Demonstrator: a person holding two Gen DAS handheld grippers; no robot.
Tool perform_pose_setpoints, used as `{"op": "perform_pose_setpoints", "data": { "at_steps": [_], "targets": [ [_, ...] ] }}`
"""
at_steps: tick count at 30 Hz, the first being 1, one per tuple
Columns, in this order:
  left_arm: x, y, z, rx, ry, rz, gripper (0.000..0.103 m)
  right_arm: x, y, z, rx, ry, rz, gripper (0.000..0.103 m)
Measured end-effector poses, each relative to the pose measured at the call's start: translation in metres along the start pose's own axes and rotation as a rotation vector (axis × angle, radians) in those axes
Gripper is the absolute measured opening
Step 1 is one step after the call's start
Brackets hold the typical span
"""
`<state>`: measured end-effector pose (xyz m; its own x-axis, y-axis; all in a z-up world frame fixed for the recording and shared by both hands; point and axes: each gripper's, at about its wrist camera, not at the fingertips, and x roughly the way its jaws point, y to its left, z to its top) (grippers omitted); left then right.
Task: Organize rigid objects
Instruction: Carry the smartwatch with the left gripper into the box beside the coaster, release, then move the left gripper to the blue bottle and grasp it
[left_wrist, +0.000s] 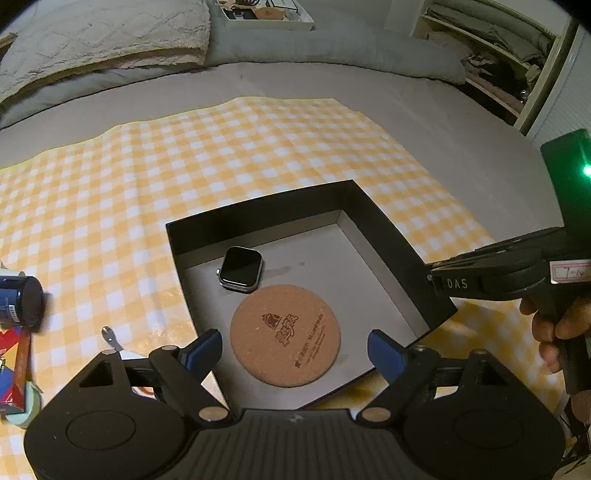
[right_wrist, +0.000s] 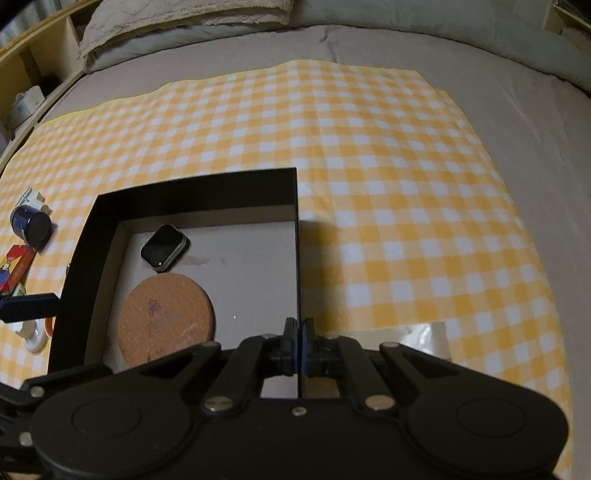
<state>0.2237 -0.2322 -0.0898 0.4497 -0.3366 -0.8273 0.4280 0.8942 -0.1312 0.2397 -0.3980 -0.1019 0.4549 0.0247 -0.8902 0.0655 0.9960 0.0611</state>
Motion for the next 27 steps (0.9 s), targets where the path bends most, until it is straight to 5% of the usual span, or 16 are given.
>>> {"op": "perform_pose_setpoints", "data": {
  "at_steps": [19, 27],
  "targets": [
    [-0.054, 0.030, -0.021, -0.021, -0.071, 0.034, 0.103, -0.008, 0.008, -0.011, -0.039, 0.045, -0.044, 0.003],
    [-0.075, 0.064, -0.034, -0.045, -0.095, 0.116, 0.103, -0.011, 0.007, -0.011, -0.042, 0.035, -0.039, 0.003]
  ]
}}
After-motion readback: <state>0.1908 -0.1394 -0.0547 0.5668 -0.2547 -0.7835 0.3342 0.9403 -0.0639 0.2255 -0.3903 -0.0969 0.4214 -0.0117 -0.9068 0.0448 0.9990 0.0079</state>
